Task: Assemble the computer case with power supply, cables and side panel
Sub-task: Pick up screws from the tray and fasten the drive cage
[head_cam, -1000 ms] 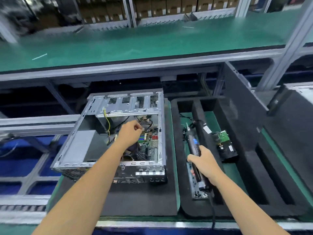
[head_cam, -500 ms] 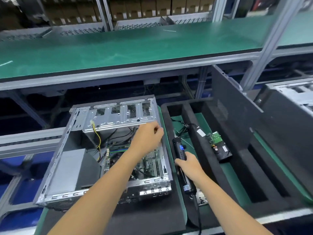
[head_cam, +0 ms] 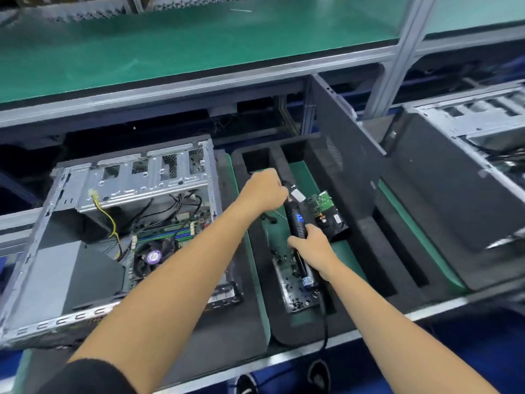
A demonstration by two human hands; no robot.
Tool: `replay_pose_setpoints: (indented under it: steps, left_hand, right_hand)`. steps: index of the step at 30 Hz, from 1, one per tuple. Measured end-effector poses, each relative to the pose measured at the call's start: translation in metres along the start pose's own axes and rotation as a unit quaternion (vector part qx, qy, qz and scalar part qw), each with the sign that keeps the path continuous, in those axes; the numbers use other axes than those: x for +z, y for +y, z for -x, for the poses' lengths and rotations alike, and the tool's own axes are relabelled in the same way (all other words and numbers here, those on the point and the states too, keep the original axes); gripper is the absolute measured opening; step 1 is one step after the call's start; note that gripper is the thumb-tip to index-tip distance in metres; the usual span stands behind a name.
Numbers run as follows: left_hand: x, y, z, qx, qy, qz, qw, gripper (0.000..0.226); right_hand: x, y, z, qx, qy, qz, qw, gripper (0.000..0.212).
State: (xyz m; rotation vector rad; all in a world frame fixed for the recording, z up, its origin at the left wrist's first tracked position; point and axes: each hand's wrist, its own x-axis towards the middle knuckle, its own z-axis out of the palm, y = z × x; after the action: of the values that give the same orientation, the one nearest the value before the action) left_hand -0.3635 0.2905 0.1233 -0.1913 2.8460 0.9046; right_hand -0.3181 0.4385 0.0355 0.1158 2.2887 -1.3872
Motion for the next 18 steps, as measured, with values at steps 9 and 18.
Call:
replay_pose_setpoints:
  steps: [9, 18]
  left_hand:
    - [0.065, 0.03, -0.079, -0.023, -0.067, -0.043, 0.997, 0.017]
    - [0.127, 0.029, -0.141, -0.002, -0.099, 0.005, 0.995, 0.023]
  right_hand:
    - [-0.046, 0.028, -0.018, 0.028, 0.016, -0.037, 0.999, 0.019]
    - [-0.044, 0.057, -0.018, 0.069, 0.028, -0.098, 0.992, 0.034]
